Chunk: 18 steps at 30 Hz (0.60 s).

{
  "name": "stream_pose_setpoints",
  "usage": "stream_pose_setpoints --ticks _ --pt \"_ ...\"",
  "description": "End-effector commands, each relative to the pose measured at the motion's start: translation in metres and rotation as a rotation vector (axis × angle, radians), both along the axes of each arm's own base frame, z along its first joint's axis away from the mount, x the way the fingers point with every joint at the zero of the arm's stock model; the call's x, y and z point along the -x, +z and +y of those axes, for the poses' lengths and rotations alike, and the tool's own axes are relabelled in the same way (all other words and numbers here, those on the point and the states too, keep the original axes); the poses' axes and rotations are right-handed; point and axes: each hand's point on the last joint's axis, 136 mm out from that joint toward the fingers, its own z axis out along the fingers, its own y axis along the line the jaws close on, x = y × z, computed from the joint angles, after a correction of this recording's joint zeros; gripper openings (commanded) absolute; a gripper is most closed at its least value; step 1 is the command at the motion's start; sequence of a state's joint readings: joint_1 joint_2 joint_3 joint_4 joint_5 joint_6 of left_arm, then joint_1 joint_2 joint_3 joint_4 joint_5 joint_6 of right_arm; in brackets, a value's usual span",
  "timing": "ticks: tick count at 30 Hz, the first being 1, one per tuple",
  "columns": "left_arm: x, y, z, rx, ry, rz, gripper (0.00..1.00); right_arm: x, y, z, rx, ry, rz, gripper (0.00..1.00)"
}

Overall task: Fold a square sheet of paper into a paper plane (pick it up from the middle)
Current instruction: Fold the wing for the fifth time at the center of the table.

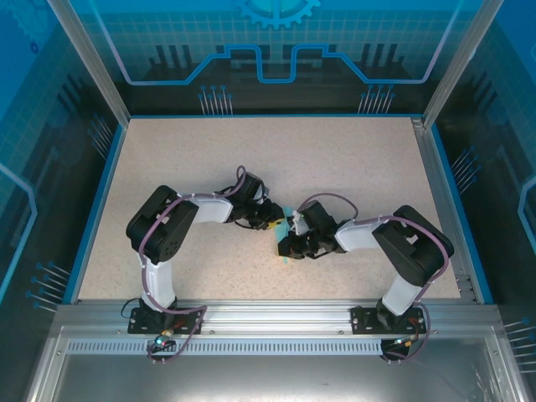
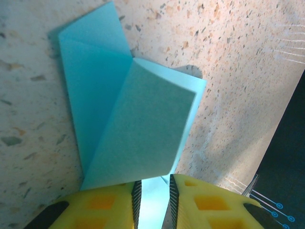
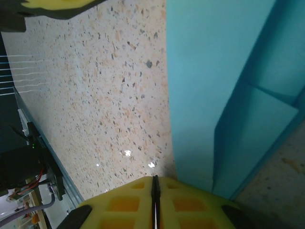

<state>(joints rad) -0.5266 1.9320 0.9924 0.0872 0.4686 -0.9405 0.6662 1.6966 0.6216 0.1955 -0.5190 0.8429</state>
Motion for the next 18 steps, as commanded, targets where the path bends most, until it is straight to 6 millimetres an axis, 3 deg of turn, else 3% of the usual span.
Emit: stream_pose_setpoints --ticks 1,18 --pt "0.021 -0.036 0.015 -0.097 0.003 0.109 0.27 0.017 -0.01 -0.009 0.013 0.01 0.065 0.11" --pt "0.021 -0.038 0.017 -0.104 0.011 0.113 0.27 0.063 -0.023 -0.025 0.103 0.102 0.137 0.12"
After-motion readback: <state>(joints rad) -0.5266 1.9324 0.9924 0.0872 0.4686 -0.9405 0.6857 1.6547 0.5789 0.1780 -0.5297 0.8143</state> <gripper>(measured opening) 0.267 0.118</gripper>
